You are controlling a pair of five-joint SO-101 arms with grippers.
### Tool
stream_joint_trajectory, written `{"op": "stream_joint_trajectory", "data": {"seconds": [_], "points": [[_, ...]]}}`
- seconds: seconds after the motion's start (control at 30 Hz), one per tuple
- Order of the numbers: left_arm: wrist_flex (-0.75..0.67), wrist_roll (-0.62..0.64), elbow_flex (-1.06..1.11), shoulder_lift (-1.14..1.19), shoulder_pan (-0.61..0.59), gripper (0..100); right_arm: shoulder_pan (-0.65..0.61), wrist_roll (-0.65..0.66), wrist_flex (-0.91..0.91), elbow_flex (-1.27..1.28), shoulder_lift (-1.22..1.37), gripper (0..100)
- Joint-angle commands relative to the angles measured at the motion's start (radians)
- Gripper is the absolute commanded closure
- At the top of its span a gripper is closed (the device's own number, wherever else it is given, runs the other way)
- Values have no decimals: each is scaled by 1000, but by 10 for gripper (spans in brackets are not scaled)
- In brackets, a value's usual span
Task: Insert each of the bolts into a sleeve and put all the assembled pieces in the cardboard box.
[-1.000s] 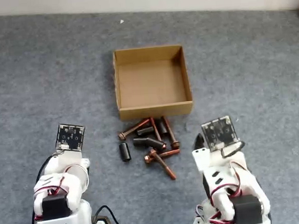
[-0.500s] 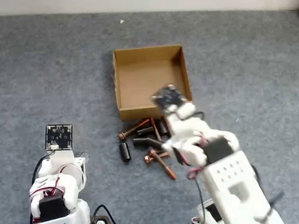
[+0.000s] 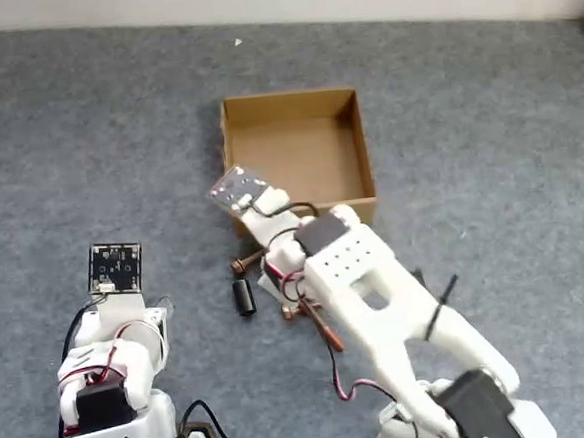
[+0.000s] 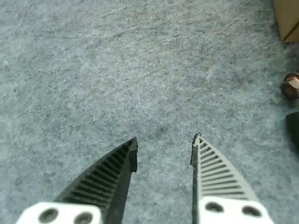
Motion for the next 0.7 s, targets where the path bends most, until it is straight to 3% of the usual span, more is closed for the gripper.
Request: {"op": "stream_joint_trajectory", "data": {"seconds": [0.0, 0.33, 0.67], "points": [[-2, 9, -35, -7, -15, 793, -13, 8, -45, -62, 62, 868], [-2, 9, -35, -7, -15, 793, 31, 11, -151, -58, 168, 868], [-3, 9, -24, -7, -15, 793, 94, 26, -145, -54, 237, 868]]}}
